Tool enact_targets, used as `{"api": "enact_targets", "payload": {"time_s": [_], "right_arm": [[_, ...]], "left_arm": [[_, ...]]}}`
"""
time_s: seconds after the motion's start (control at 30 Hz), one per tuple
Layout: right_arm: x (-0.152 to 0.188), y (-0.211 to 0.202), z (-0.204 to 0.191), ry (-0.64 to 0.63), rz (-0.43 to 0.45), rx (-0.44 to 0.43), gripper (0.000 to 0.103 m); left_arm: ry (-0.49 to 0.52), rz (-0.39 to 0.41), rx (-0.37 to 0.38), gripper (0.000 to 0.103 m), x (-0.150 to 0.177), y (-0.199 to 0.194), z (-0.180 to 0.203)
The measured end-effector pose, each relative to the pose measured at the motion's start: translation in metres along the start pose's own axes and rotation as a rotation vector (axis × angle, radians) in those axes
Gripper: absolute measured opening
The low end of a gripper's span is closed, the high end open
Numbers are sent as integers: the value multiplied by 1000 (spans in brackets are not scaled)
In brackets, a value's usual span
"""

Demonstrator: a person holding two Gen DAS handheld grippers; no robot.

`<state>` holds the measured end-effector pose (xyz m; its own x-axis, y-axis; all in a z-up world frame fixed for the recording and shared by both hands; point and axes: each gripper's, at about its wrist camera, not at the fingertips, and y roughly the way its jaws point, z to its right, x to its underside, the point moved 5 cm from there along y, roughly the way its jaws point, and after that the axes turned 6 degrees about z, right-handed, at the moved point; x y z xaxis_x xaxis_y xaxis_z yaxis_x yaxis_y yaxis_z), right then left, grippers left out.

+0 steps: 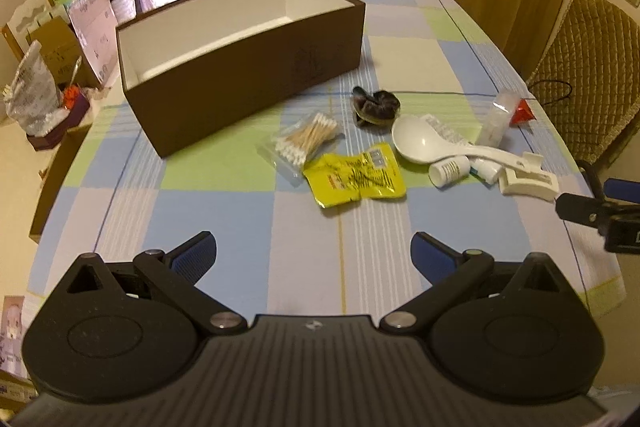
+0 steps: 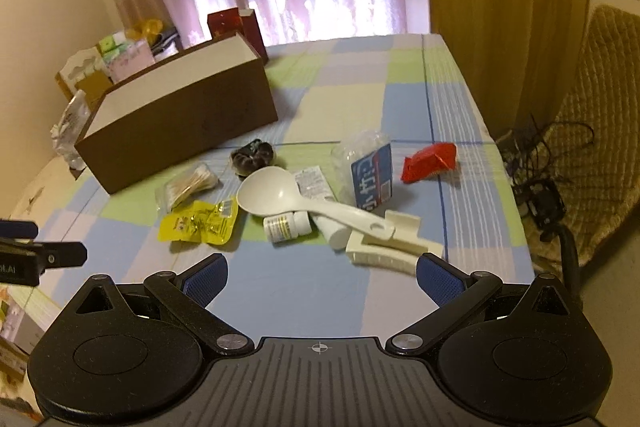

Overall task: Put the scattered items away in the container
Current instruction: 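Move both tools toward the scattered items on the table, then grasp the cotton swab bag with the left tool while the right tool grasps the red candy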

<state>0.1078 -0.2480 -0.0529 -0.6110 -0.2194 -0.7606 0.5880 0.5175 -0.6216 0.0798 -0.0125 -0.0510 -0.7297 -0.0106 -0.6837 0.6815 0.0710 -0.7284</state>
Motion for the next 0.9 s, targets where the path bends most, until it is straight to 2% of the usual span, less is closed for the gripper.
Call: {"api": "enact_targets", "payload": {"time_s": [0.27,0.53,0.9], "right_arm": [[-3,18,20,-28,-64,1,103],[-12,34,36,-56,-81,-33,103],[-19,59,72,-97,-109,-30,103]], "left_arm": [[-2,15,-2,102,-11,11,5],[-33,-6,39,102,-20,25,12],[-43,5,38,101,-31,44,16]]}}
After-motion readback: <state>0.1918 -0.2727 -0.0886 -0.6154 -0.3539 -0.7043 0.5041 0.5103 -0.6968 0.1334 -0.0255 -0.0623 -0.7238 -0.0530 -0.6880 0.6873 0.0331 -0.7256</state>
